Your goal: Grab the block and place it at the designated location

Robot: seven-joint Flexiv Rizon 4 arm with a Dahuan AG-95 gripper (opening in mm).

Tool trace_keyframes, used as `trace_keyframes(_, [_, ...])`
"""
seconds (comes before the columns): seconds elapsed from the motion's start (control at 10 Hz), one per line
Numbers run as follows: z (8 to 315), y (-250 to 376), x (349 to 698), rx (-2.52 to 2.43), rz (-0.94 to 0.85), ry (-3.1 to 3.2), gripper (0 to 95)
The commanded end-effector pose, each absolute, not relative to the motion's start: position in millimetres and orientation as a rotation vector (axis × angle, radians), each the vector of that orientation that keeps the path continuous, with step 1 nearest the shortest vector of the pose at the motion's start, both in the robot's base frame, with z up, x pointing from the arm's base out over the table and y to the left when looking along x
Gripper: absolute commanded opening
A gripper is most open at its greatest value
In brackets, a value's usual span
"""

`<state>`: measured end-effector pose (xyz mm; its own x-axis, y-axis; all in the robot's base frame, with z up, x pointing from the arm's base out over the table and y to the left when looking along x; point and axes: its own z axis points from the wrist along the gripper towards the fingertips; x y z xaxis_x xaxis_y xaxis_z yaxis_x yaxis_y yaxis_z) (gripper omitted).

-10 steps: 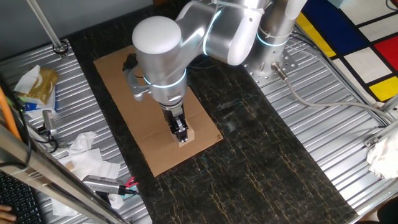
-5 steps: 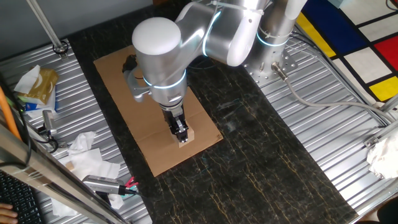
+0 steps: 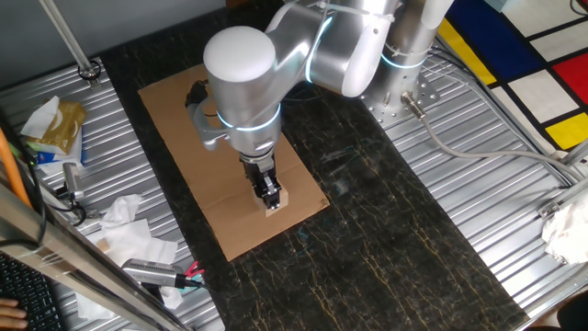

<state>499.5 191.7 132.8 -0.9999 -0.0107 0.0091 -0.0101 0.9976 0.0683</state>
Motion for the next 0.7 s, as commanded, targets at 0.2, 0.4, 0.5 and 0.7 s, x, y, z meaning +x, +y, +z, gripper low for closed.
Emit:
trace_keyframes(0.2, [132.1,191.4,499.5,-0.016,-0.100,-3.132,0.0])
trace_keyframes(0.4, [132.1,191.4,499.5,-0.050,-0.104,-3.133,0.0])
trace_keyframes(0.5, [132.1,191.4,499.5,-0.057,-0.105,-3.132,0.0])
trace_keyframes(0.7, [132.1,191.4,499.5,-0.094,-0.103,-3.125,0.0])
